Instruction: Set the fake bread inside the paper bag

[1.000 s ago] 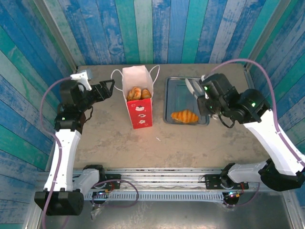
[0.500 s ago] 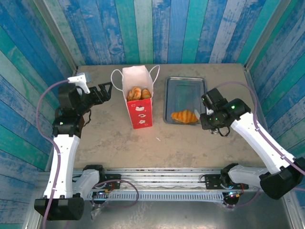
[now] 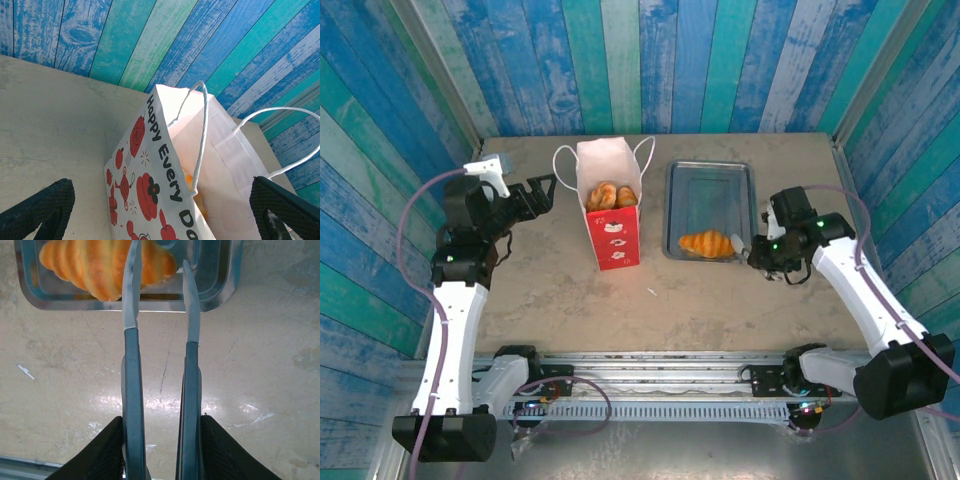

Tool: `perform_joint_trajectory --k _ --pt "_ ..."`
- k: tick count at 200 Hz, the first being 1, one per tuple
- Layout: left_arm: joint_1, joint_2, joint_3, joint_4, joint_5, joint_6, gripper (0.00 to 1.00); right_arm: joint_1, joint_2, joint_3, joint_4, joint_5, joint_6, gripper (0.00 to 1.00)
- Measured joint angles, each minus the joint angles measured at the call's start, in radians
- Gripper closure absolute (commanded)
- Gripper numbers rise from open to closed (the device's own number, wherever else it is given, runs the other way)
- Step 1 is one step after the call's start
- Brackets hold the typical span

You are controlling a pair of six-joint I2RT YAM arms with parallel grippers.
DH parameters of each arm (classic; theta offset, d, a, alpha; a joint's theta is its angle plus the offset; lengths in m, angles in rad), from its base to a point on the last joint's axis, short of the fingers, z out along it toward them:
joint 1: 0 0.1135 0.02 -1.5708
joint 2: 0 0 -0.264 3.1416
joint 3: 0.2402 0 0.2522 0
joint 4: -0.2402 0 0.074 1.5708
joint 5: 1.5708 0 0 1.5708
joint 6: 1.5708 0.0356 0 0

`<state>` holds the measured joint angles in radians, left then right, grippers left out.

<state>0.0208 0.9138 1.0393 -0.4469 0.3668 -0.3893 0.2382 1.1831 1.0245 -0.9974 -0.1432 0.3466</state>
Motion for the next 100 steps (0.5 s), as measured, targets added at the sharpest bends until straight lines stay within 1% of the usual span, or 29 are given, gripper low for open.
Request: perform_joint_trajectory --k 25,50,72,100 --pt "0.000 0.000 -0.001 0.000 0.000 0.000 0.06 -0.039 -0.009 -0.008 0.026 -0.045 -0.011 0.60" --pt "0.000 0.000 -0.003 0.000 0.000 0.000 0.06 -0.043 -0.018 0.004 0.030 -0.066 -0.044 0.60" --pt "0.000 0.000 -0.005 0.000 -0.003 0.000 0.06 -0.009 -0.014 0.052 0.006 -0.040 -0.091 0.60" --pt "0.000 0.000 -0.005 0.000 -0.005 0.000 0.06 0.047 0.021 0.163 -0.030 0.009 -0.183 0.60"
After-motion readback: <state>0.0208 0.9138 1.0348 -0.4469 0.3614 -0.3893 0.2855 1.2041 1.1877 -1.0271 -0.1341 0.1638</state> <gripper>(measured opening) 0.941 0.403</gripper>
